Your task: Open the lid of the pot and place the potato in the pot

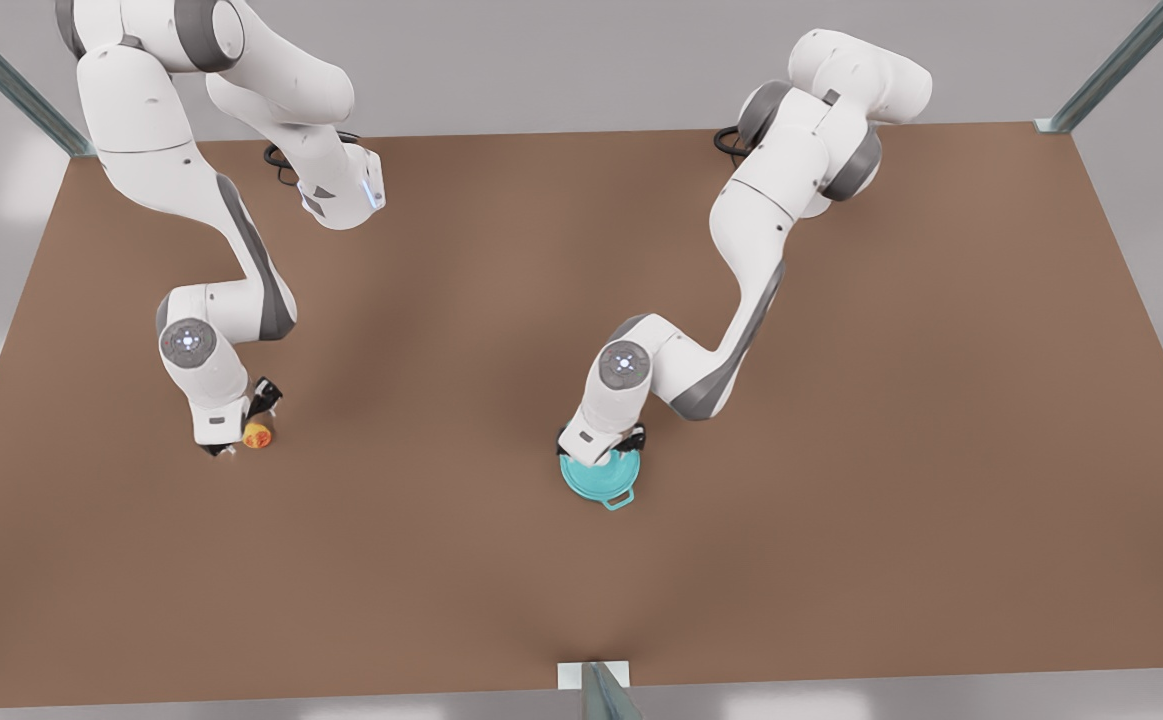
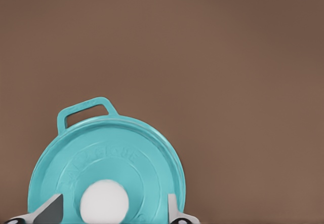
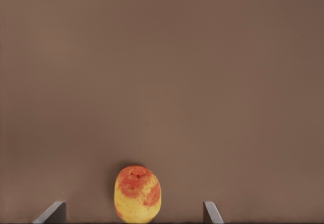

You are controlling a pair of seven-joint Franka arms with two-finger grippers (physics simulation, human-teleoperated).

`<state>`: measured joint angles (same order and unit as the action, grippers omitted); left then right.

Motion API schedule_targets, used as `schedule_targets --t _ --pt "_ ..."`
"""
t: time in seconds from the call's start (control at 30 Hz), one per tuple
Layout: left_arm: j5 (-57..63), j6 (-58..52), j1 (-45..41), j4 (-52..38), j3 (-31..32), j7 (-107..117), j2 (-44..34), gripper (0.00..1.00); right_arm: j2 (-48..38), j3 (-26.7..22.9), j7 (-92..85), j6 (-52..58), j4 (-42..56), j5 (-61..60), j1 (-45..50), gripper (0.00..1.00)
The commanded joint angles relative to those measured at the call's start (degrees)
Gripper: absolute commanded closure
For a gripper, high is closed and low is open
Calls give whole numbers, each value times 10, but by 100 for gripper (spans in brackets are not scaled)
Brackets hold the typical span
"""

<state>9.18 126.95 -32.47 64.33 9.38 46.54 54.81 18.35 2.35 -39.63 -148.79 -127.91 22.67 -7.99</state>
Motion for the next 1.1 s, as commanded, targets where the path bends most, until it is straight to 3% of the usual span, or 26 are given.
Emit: schedule_targets --t 0.0,0.17,0.2,0.27,0.3,0.5,0.57,0.67,0.7,0.8,0.83,0.87,1.0,1.07 --pt "6 6 0 0 0 51 4 0 4 0 -70 71 1 -10 0 0" --pt "16 5 0 0 0 50 9 0 24 0 -69 71 13 -11 -1 0" --pt "17 5 0 0 0 54 9 13 28 -1 -68 71 20 -11 -1 0" --pt "19 -2 -5 0 0 55 7 66 34 -2 -70 87 42 -11 0 0" --pt "19 -3 -6 0 0 55 6 76 38 -2 -70 96 51 -11 0 0" --pt "18 -66 -9 -2 -2 54 -4 95 66 -2 -68 94 63 -11 -8 0" --pt "15 -99 7 -9 -8 18 -14 95 76 -2 -68 88 63 -11 -9 0" --pt "-7 -183 145 -11 9 -258 -40 94 91 -1 -64 87 78 -11 -9 0" --pt "-5 -156 191 -11 2 -368 -30 92 92 -1 -62 87 80 -11 -8 0" --pt "0 -53 203 -11 -18 -398 14 86 103 -1 -62 83 87 -10 -8 0" --pt "0 -51 203 -11 -19 -398 17 79 103 -1 -62 83 88 -10 -9 0" --pt "0 -53 202 -11 -18 -399 16 0 104 -2 -63 83 89 -10 -9 0" --pt "17 -69 200 -10 -22 -398 6 0 108 -2 -68 83 93 -10 -10 1" --pt "11 -176 215 -11 -20 -398 -48 0 116 -1 -68 76 93 -7 -22 3"
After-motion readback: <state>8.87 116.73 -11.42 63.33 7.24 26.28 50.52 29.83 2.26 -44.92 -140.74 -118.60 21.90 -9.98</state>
